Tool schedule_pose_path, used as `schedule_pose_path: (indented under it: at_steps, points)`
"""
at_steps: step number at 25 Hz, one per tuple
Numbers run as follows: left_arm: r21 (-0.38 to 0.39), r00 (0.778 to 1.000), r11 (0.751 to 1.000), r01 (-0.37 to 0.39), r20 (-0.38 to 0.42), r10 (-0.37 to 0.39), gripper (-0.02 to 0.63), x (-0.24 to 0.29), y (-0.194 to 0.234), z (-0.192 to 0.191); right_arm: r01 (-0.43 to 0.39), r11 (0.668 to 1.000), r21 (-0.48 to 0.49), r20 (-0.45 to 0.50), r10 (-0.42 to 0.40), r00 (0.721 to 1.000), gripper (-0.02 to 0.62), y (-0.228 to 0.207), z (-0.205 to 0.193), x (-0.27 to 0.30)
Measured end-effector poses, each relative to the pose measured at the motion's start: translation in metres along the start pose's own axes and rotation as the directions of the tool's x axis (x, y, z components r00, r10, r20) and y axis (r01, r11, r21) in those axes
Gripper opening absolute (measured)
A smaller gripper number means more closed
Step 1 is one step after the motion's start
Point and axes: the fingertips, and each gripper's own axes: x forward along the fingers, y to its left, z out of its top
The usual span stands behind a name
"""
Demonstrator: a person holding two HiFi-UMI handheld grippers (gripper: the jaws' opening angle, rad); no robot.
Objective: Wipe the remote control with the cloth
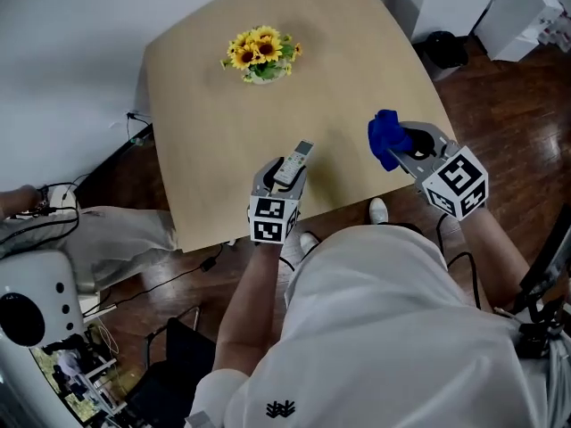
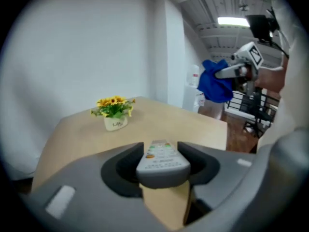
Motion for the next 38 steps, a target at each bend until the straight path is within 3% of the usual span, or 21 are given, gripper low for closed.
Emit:
schedule_pose_path:
  at_steps: [3, 6, 13, 23, 29, 35, 38]
  points:
    - [-0.088, 0.993, 0.989, -0.12, -0.025, 0.118, 0.235, 0.013, 0.032, -0.015, 0.021, 0.999, 0.04, -0.036, -0.019, 0.999, 0.078, -0.007, -0.021, -0.014]
    - [-0.166, 0.973, 0.959, -0.23, -0.066, 0.222, 0.235, 0.022, 0.054, -0.031, 0.032, 0.997, 0.069, -0.06, -0.028, 0.998, 0.078, -0.011, -0.036, -0.029]
    - [-0.273, 0.937, 0.898, -0.346, -0.153, 0.315, 0.235, 0.039, 0.055, -0.058, 0.013, 0.995, 0.098, -0.094, -0.003, 0.996, 0.078, -0.025, -0.06, -0.056]
    - [-0.305, 0.901, 0.869, -0.389, -0.322, 0.291, 0.236, 0.064, 0.045, -0.096, 0.001, 0.991, 0.132, -0.106, 0.013, 0.994, 0.078, -0.039, -0.084, -0.062]
    - [-0.28, 0.863, 0.874, -0.397, -0.437, 0.252, 0.238, 0.071, 0.038, -0.113, -0.021, 0.987, 0.158, -0.102, 0.037, 0.994, 0.078, -0.042, -0.087, -0.068]
    - [-0.262, 0.865, 0.895, -0.361, -0.452, 0.216, 0.239, 0.078, 0.035, -0.109, -0.058, 0.98, 0.188, -0.102, 0.079, 0.992, 0.078, -0.043, -0.094, -0.067]
    - [-0.253, 0.868, 0.907, -0.337, -0.458, 0.195, 0.302, 0.077, 0.036, -0.105, -0.085, 0.975, 0.204, -0.108, 0.109, 0.988, 0.078, -0.04, -0.099, -0.063]
